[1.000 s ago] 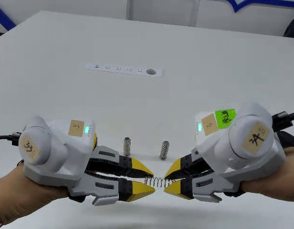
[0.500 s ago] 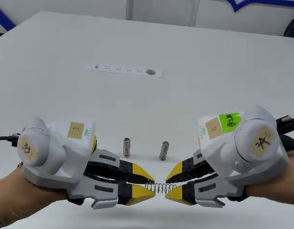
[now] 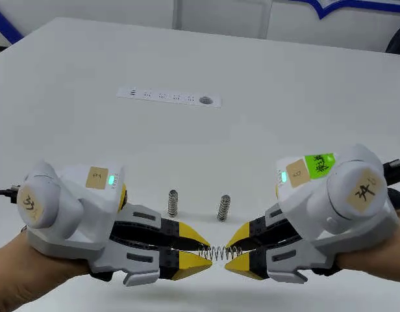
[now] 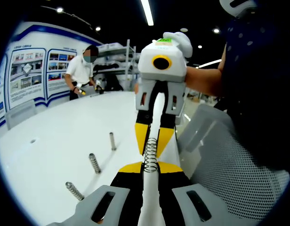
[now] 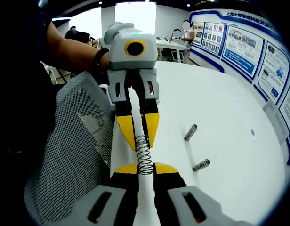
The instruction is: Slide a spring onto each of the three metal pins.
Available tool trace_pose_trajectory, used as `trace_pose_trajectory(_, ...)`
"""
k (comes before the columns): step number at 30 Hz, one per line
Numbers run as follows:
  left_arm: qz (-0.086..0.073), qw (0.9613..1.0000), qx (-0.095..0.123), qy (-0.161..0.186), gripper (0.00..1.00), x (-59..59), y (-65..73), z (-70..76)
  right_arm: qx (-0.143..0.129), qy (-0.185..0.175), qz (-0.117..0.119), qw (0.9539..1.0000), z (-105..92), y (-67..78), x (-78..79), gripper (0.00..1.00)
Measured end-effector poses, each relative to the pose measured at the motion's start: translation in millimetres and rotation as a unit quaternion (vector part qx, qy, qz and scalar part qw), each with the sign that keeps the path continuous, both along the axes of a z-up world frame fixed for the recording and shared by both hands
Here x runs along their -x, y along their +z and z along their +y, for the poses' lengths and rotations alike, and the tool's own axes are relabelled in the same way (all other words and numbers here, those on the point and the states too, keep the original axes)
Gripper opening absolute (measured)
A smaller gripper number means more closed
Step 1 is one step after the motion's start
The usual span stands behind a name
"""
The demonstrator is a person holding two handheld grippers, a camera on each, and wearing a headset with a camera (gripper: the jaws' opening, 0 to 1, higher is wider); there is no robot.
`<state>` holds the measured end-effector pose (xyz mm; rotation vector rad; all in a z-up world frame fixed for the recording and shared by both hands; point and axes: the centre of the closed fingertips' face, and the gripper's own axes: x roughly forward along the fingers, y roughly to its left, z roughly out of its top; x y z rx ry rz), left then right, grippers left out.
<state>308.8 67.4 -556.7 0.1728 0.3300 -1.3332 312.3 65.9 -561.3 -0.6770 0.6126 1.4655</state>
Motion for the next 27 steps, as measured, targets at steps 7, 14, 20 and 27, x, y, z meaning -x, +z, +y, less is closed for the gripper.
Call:
trace_pose_trajectory(7,-0.001,1.0,-0.005,0.004,0.1,-2.5,-2.0,0.5,-0.037,-0.002,0.01,0.9993,14.4,20.4,3.8,0.12)
trace_pose_trajectory(14,-0.003,1.0,-0.006,-0.001,0.1,-1.1,-2.0,-3.2,-0.063,0.004,0.011,0.998,31.9,31.8,6.5,0.11)
trace_pose_trajectory(20,-0.004,1.0,-0.007,-0.002,0.11,-1.5,-2.7,-3.0,-0.064,0.01,0.009,0.9979,36.7,31.9,7.0,0.11)
trace_pose_trajectory(27,-0.002,0.9999,-0.011,0.005,0.15,-4.7,-4.1,-1.7,-0.067,0.003,0.009,0.9977,34.5,33.9,2.3,0.11)
